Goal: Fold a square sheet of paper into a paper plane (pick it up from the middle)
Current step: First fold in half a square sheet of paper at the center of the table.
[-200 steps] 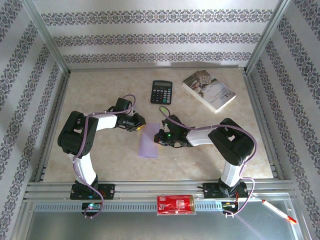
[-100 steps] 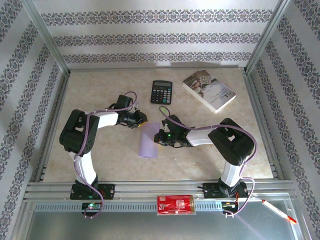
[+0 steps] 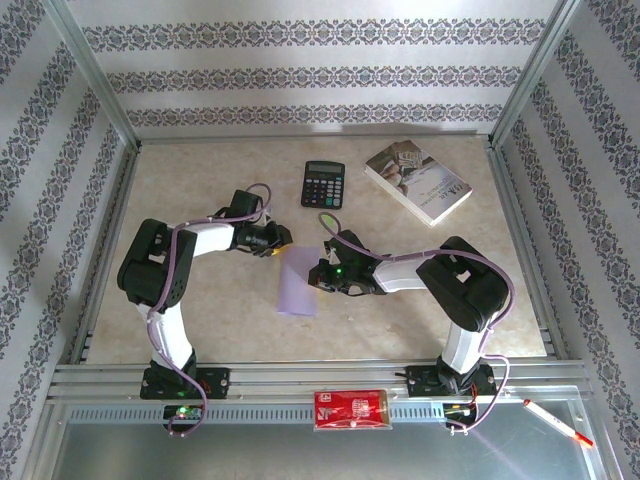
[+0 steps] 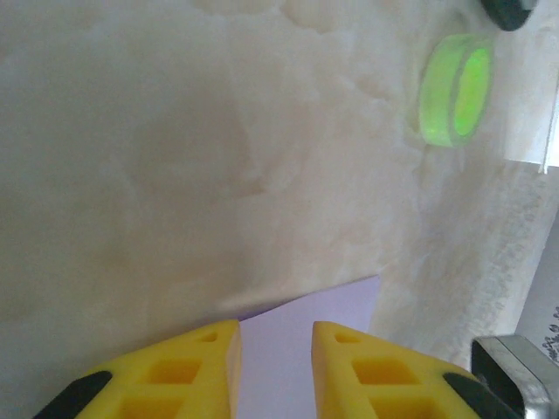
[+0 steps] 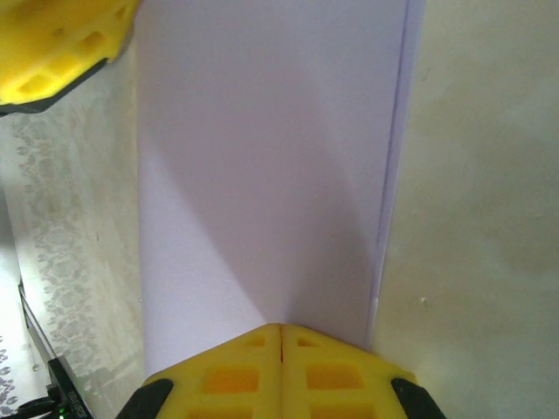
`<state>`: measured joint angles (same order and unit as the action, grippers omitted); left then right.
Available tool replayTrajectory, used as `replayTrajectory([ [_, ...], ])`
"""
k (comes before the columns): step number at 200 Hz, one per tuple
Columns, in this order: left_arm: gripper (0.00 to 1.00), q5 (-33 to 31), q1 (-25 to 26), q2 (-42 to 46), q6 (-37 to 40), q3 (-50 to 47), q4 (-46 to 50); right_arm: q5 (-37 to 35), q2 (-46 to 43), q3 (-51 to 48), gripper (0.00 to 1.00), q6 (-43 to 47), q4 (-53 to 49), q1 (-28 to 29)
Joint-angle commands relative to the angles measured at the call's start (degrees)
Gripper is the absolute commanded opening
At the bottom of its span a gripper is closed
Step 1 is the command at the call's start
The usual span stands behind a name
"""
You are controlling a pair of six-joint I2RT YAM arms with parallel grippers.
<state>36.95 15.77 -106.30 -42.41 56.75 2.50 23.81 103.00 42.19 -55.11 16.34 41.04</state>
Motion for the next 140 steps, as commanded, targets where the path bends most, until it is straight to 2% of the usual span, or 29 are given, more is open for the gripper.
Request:
replayTrajectory([
  [1, 0.31, -0.8, 1.1, 6.6, 0.0, -3.0, 2.6, -5.8, 3.2, -4.2, 0.0, 1.7, -14.8, -0.6],
  [29, 0.32, -1.0, 4.2, 11.6, -3.0, -9.2, 1.1, -5.8, 3.4, -4.0, 0.0, 1.7, -14.8, -0.6],
  [50, 0.3, -1.2, 5.5, 11.9, -4.0, -12.0, -1.0, -5.8, 3.7, -3.8, 0.0, 1.6, -14.8, -0.6],
  [75, 0.23, -1.4, 5.3, 8.7, -2.4, -11.1, 0.0, -5.7, 4.0, -3.3, 0.0, 1.9, -14.8, -0.6],
  [100, 0.21, -3.1, 4.7, 6.8, -0.6, -10.9, 1.4, -5.8, 3.8, -3.2, 0.0, 2.1, -15.3, -0.5],
  [140, 0.21, -2.9, 4.2, 9.7, 0.2, -12.3, 3.2, -5.7, 3.7, -3.4, 0.0, 2.2, -15.2, -0.6],
])
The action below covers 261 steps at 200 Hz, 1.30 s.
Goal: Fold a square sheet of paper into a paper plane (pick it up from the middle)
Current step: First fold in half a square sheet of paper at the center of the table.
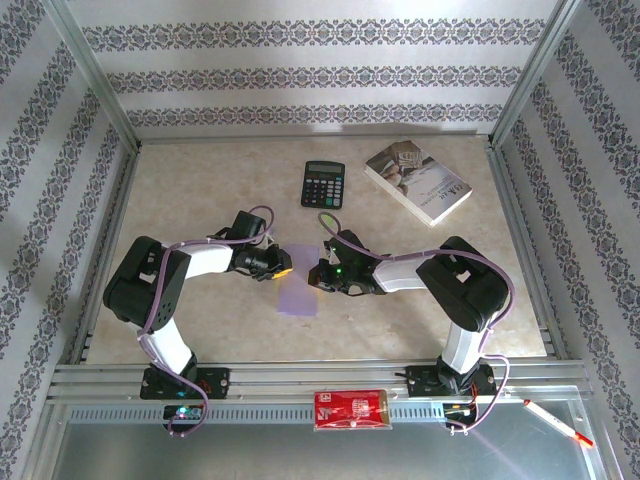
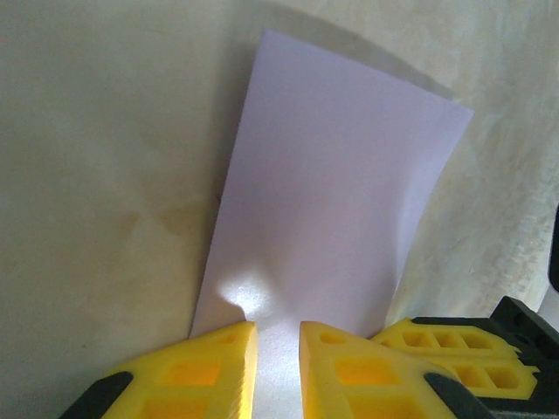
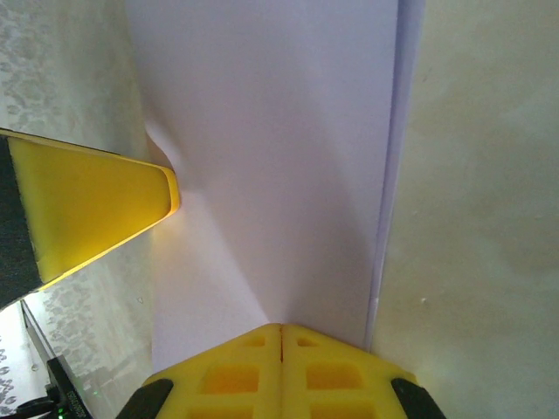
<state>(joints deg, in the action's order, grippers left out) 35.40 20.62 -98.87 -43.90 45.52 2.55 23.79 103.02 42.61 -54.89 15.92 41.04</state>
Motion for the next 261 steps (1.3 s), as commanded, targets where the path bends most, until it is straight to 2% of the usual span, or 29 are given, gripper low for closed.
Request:
replayTrajectory([
  [1, 0.21, -1.3, -0.6, 2.5, 1.6, -1.1, 3.1, -5.7, 3.6, -3.8, 0.0, 2.0, -14.8, -0.7],
  [41, 0.25, -1.1, 2.6, 10.1, -1.5, -5.1, 2.8, -5.5, 3.8, -3.5, 0.0, 2.1, -14.8, -0.7],
  [110, 0.2, -3.1, 2.3, 6.9, -0.8, -8.9, 3.1, -5.7, 3.8, -3.5, 0.0, 2.4, -14.9, -0.6],
  [166, 0.24, -1.0, 3.8, 16.0, -4.2, -10.8, 1.2, -5.9, 3.8, -3.4, 0.0, 2.6, -15.0, -0.7],
  [261, 0.17, 1.2, 4.5, 10.8, -6.8, -12.7, -2.0, -6.1, 3.5, -3.8, 0.0, 2.5, -14.9, -0.6],
])
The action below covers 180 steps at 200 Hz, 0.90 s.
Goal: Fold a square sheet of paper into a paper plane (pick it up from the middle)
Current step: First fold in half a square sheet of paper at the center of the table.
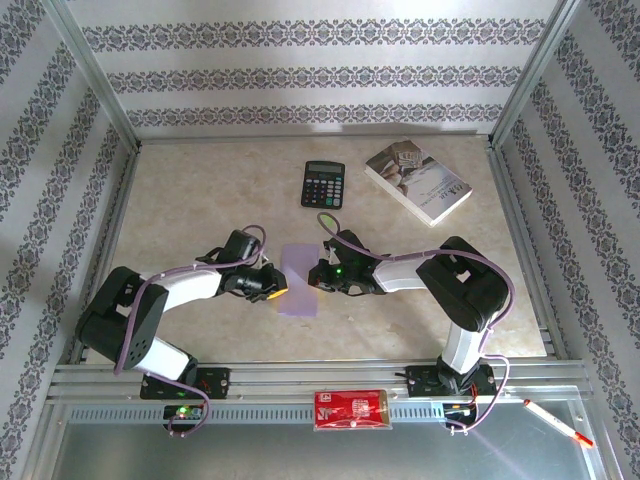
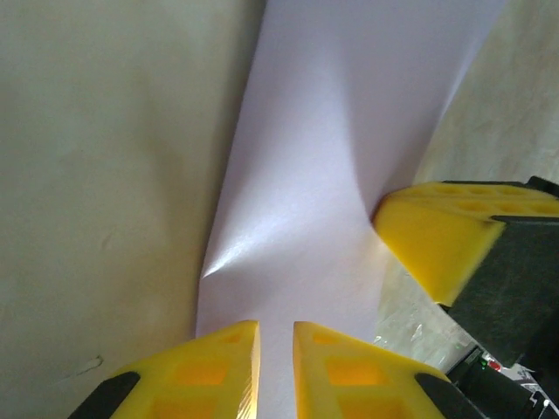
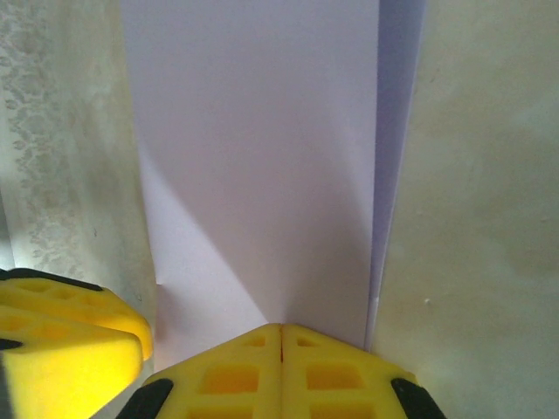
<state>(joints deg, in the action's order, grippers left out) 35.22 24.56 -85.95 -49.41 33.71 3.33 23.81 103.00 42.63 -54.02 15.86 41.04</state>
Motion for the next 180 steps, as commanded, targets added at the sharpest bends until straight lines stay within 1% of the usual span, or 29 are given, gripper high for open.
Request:
replayTrajectory([
  [1, 0.16, 1.5, 0.6, -2.2, -1.5, -1.0, -3.0, -6.1, 3.5, -3.8, 0.0, 1.6, -14.8, -0.6],
  [43, 0.12, 0.5, 0.2, -5.6, -1.7, -2.4, -4.0, -6.2, 3.3, -4.0, 0.0, 1.5, -14.8, -0.5],
  [74, 0.1, -0.1, -0.1, -5.3, -1.3, -3.8, -2.6, -6.2, 2.4, -4.0, 0.0, 1.6, -15.1, -0.5],
  [122, 0.1, -0.1, -1.5, -2.5, 2.6, -2.9, 3.7, -7.0, 0.6, -3.0, 0.0, 2.6, -17.1, -1.0],
  [180, 0.1, 0.3, -1.8, -5.2, 6.0, -0.4, 7.1, -6.9, 0.7, -2.3, 0.0, 3.0, -17.5, -0.9],
])
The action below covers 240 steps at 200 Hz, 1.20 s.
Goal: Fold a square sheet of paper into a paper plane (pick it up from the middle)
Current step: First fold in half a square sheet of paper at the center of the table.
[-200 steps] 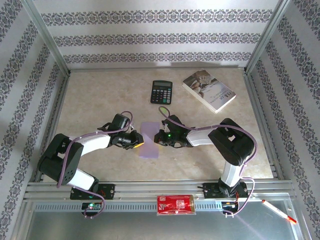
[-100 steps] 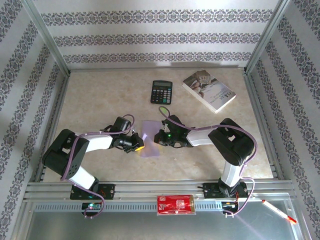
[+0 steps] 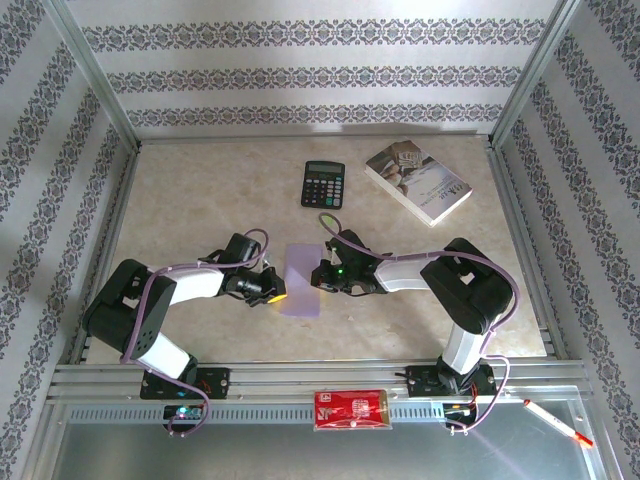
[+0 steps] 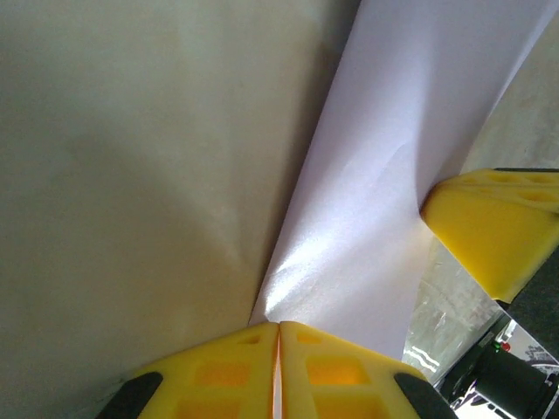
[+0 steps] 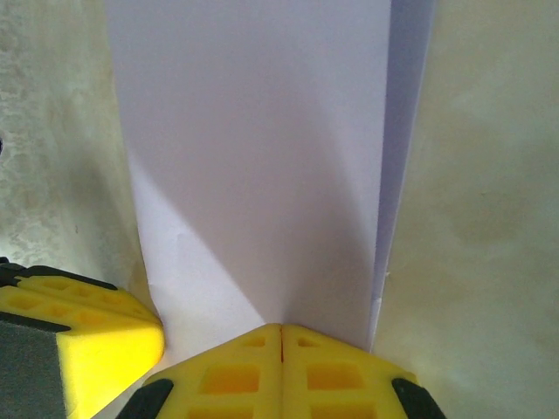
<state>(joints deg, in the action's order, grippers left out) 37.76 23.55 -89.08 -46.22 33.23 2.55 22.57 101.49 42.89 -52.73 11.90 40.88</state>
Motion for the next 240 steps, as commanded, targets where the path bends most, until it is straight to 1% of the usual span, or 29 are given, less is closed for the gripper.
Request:
replayTrajectory([
  [1, 0.1, -2.3, -0.8, -2.1, 2.9, 0.1, 8.0, -5.6, 2.1, -2.6, 0.0, 1.7, -13.6, -0.8],
  [46, 0.07, -4.1, -0.7, -3.9, 6.1, 1.7, 12.7, -4.2, 1.0, -1.1, 0.0, 2.4, -13.8, -0.9],
  [87, 0.0, -5.2, -0.7, -5.0, 7.9, 1.5, 14.0, -1.0, -4.3, 0.9, 0.1, 4.4, -13.1, -2.2],
  [109, 0.0, -5.1, -0.7, -5.5, 8.1, 0.9, 13.2, 4.2, -4.9, 3.3, 0.13, 4.9, -10.1, -1.8],
  [133, 0.0, -4.9, -0.7, -6.1, 8.3, 0.8, 12.9, 6.6, -3.0, 6.9, 0.12, 4.1, -7.7, -0.4],
  [181, 0.0, -5.1, -0.7, -6.2, 8.9, 0.9, 13.1, 8.0, 4.6, 14.9, 0.03, 2.4, -6.6, 2.2],
  [240, 0.0, -6.3, -0.7, -5.6, 9.6, 0.9, 14.3, 7.8, 11.3, 20.5, 0.0, 1.9, -7.6, 4.3],
])
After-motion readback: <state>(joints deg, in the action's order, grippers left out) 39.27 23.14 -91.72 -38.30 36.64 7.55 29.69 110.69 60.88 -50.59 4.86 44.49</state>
